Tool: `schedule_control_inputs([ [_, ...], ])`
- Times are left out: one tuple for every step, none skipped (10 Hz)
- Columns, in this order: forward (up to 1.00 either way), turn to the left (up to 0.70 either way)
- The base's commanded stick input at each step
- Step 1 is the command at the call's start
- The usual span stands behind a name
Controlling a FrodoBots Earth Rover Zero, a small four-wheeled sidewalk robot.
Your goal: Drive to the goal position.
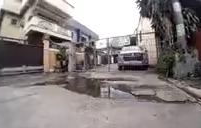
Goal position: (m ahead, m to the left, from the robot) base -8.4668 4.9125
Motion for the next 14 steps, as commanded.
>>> schedule_control_inputs([
  [1.00,0.27],
  [1.00,0.27],
  [1.00,0.27],
  [1.00,0.27],
  [1.00,0.27],
  [1.00,0.27],
  [1.00,0.27],
  [1.00,0.27],
  [1.00,0.27],
  [1.00,0.27],
  [1.00,0.27],
  [1.00,0.27],
  [1.00,0.27],
  [1.00,0.27],
])
